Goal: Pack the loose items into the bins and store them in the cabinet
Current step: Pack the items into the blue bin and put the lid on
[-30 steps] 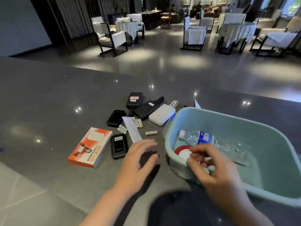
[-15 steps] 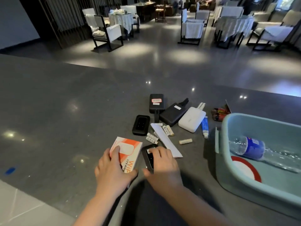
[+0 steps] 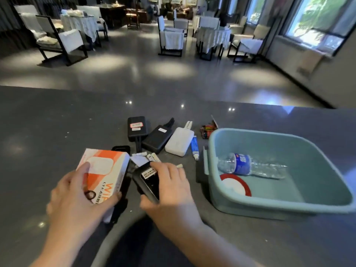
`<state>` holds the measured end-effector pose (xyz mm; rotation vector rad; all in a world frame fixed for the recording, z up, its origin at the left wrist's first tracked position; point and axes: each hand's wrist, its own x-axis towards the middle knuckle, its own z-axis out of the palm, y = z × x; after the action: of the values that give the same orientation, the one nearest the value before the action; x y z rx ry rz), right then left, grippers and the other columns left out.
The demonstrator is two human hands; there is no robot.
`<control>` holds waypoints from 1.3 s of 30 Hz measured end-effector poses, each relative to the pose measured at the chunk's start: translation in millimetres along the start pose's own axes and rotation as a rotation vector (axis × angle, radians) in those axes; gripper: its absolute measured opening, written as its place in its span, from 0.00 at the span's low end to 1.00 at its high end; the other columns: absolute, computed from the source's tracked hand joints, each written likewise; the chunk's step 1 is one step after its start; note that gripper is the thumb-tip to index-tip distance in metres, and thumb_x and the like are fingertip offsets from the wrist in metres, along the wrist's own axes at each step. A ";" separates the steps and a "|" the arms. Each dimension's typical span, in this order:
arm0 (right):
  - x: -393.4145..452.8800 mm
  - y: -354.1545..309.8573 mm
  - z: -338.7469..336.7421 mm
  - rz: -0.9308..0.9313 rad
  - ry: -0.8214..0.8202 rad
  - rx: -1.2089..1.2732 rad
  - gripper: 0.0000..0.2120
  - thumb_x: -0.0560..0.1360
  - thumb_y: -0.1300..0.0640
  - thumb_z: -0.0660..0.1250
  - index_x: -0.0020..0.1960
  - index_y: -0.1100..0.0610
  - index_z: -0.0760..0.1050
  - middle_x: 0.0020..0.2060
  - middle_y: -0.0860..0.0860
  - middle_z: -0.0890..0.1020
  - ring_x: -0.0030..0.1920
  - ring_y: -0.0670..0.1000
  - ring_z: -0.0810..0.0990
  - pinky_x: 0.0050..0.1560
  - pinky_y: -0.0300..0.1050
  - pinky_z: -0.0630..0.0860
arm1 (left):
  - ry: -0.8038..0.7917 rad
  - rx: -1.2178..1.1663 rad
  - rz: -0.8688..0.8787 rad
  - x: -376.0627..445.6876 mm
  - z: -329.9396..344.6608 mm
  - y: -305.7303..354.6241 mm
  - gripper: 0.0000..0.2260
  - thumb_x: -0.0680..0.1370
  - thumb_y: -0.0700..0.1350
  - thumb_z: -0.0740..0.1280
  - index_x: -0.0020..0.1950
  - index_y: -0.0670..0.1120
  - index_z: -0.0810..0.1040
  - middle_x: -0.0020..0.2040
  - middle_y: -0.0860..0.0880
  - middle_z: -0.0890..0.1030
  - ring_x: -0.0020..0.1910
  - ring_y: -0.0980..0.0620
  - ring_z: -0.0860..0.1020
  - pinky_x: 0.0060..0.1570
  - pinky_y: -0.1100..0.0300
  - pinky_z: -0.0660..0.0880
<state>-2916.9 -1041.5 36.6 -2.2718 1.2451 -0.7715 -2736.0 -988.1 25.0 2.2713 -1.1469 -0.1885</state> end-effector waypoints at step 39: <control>-34.2 213.1 -238.3 0.219 0.241 0.025 0.29 0.65 0.51 0.73 0.60 0.39 0.63 0.55 0.40 0.72 0.57 0.43 0.71 0.53 0.41 0.70 | -0.421 -0.067 0.715 -39.9 144.8 267.4 0.12 0.79 0.53 0.60 0.62 0.56 0.75 0.61 0.59 0.76 0.60 0.57 0.74 0.60 0.55 0.71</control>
<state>-3218.8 -1144.3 77.0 -2.0232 1.5529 -0.9921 -2999.3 -1143.4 49.7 1.6658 -2.0527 -0.4174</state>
